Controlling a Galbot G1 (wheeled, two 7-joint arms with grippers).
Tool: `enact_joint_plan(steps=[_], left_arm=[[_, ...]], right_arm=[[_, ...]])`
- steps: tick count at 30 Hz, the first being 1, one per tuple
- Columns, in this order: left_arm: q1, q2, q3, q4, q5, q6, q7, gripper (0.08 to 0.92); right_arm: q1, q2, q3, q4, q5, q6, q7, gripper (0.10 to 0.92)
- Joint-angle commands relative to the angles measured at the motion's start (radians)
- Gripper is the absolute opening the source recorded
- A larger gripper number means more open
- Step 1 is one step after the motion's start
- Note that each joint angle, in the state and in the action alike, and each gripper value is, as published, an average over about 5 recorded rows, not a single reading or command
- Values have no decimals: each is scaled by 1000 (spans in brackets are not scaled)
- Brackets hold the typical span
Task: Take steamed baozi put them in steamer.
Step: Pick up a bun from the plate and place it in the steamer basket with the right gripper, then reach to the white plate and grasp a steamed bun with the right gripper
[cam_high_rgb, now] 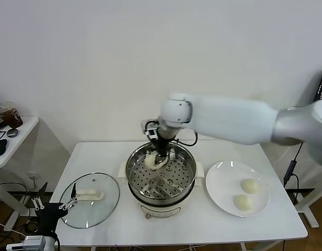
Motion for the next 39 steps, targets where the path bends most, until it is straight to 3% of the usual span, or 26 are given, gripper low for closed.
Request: enact_joint_plan(steps=[1,16,22,30,34,39], left_arm=[[-2,-1,-1,6,2,-1,0,823],[-5,-1,3,12,0,-4,-1,823],[-3,1,-1,8,0,-4,0,823],[-6,14,-5,10,-6,-3,3,823],[-11,22,2,12,-7,-2,6,823],[-20,28,15,22,-5,0,7,823]], right_arm=[[-108,167,2,-121,43,-115,81,450],[-169,189,21,-175,28,-127,105,452],[-114,129,50,-119,19,-124,63,565],[77,-167,46,86,-152,18,-194,796],[136,-385,26,216,-252,150,-321,821],[110,-661,27,319,-369,251,-376,823]])
